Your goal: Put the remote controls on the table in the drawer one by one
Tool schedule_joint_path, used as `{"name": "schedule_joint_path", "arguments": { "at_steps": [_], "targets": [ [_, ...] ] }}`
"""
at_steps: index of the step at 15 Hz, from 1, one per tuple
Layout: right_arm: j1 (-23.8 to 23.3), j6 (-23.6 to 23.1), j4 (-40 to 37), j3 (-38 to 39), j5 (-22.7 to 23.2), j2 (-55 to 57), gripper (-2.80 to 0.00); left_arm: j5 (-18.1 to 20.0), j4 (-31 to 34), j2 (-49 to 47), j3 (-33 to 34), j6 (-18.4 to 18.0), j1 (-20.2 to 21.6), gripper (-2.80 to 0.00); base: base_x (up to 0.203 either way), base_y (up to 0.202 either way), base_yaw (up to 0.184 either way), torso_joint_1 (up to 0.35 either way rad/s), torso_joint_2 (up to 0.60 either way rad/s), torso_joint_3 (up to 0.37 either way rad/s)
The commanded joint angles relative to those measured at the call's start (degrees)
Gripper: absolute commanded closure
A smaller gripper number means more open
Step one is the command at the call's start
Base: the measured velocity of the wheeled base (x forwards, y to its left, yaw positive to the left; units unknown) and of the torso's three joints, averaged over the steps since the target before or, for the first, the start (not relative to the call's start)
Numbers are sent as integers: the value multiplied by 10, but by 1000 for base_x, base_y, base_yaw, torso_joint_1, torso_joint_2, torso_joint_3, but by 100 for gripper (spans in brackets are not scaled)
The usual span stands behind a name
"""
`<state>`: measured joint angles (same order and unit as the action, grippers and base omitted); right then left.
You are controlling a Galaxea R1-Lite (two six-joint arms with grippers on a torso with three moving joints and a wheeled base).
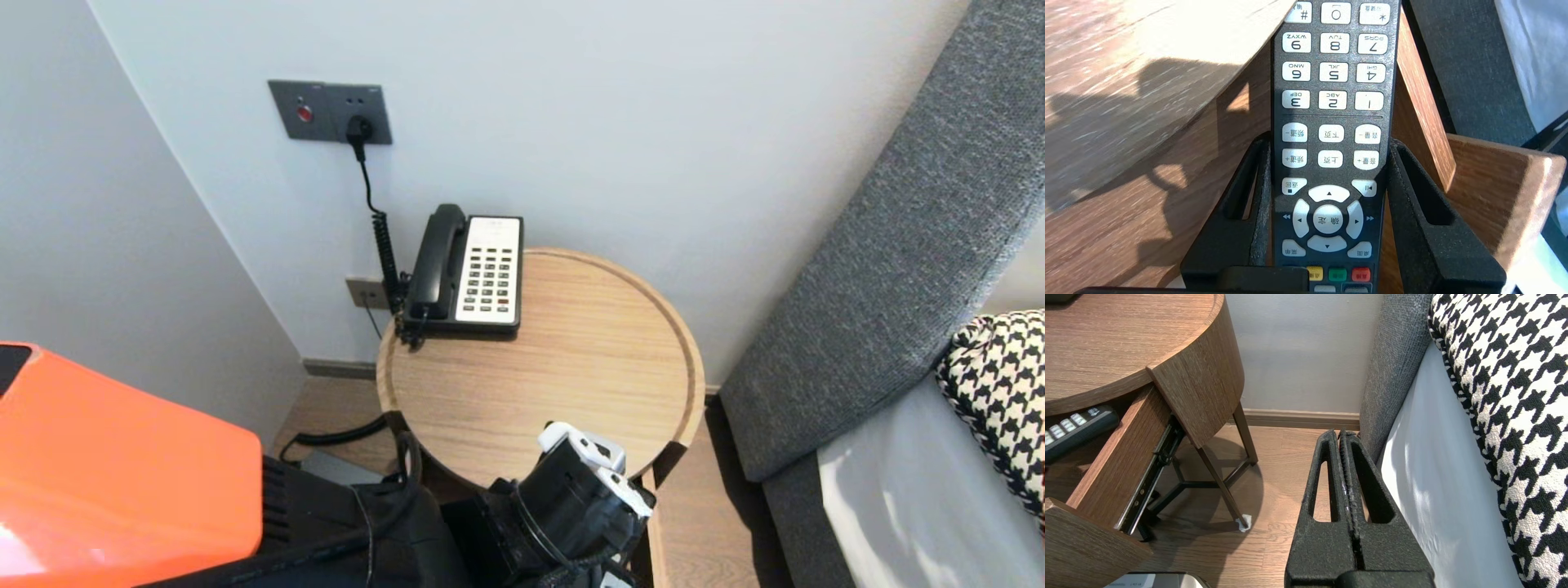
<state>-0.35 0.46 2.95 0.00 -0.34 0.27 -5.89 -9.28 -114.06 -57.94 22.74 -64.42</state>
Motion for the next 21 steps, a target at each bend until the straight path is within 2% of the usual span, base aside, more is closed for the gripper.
{"name": "schedule_joint_path", "arguments": {
  "at_steps": [1, 11, 13, 21],
  "targets": [
    [0, 0, 0, 14, 0, 0, 0, -1, 0, -10, -8, 7, 0, 0, 0, 0, 0, 0, 0, 0],
    [0, 0, 0, 14, 0, 1, 0, -22, -11, -19, 7, 14, -7, 0, 0, 0, 0, 0, 0, 0],
    [0, 0, 0, 14, 0, 1, 0, -41, -12, -15, 16, 15, -7, 0, 0, 0, 0, 0, 0, 0],
    [0, 0, 0, 14, 0, 1, 0, -43, -29, -19, 43, 22, -7, 0, 0, 0, 0, 0, 0, 0]
  ]
}}
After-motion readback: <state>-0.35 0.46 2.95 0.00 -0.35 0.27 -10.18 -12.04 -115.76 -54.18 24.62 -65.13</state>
